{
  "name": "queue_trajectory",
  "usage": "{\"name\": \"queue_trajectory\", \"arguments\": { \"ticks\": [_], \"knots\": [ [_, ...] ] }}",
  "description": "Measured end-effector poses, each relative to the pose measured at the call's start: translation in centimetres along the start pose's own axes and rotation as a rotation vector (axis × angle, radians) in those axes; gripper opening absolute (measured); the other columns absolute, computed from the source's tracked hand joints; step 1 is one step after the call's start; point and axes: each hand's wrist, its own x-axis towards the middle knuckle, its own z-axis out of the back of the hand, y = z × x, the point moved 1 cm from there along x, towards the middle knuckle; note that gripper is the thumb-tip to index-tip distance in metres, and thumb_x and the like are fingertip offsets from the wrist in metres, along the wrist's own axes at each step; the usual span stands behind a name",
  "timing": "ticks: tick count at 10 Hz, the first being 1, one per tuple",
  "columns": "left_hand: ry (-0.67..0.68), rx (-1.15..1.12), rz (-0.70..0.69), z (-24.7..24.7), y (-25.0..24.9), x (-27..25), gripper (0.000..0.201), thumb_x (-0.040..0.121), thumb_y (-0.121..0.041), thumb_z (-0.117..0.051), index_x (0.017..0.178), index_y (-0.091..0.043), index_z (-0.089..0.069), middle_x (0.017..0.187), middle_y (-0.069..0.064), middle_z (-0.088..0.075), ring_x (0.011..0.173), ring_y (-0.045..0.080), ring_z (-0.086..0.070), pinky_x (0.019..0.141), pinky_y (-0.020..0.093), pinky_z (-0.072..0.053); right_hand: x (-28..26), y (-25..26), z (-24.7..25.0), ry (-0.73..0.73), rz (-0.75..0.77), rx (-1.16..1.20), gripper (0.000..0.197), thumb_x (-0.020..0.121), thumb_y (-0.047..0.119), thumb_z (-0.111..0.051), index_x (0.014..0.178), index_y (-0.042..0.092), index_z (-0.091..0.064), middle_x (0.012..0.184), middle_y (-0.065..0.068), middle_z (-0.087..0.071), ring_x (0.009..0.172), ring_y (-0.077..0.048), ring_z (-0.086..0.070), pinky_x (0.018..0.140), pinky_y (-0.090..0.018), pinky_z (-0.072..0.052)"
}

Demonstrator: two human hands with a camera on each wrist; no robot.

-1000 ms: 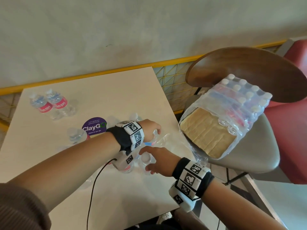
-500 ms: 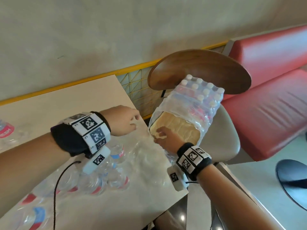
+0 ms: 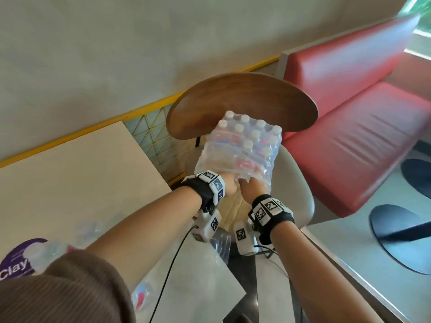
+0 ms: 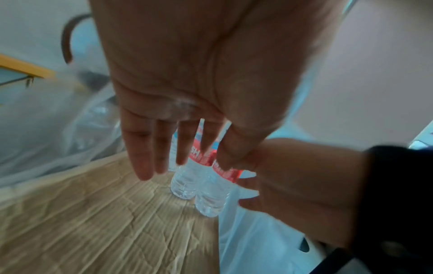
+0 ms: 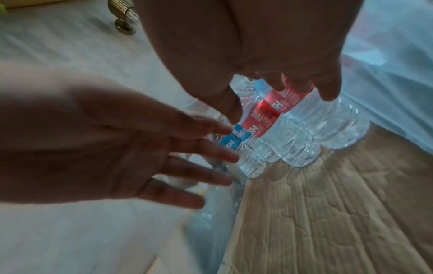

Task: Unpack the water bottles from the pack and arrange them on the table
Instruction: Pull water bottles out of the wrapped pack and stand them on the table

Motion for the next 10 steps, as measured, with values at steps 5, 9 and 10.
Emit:
{"name": "queue_trajectory", "arguments": {
  "ticks": [5,9,10],
  "knots": [
    [-0.266,-0.338,0.016,0.4,-1.1,9.2,0.078,0.087,-0.030,-0.063,0.148,-0.017,-0.017,0.145,0.012,-0.035,0.130,0.031,-0.043,0.107,0.041,-0.038,4.7,-1.5,0.6,-0.047,-0.245,0.490,0.043,0.090,0.041,-0.054,0.126,0.018,-0.055,0.107,-0.002,-0.062,0.101,-0.023,-0.061,0.086,-0.026,-0.049],
    [-0.211,-0.306,-0.015,1.0,0.5,8.7,0.059,0.088,-0.022,-0.061,0.138,-0.014,-0.030,0.130,0.009,-0.046,0.114,0.028,-0.051,0.087,0.032,-0.038,5.0,-0.1,1.1,0.074,-0.139,0.384,0.042,0.093,0.034,-0.056,0.128,0.011,-0.052,0.132,-0.008,-0.054,0.121,-0.023,-0.052,0.096,-0.029,-0.042],
    [-0.174,-0.241,-0.007,0.8,0.9,8.8,0.044,0.096,-0.020,-0.051,0.137,-0.008,-0.039,0.139,0.008,-0.044,0.126,0.024,-0.044,0.101,0.029,-0.033,5.3,-0.5,1.5,0.056,-0.088,0.338,0.040,0.089,0.026,-0.064,0.127,0.016,-0.054,0.124,-0.003,-0.058,0.114,-0.019,-0.055,0.088,-0.022,-0.042]
  ]
}}
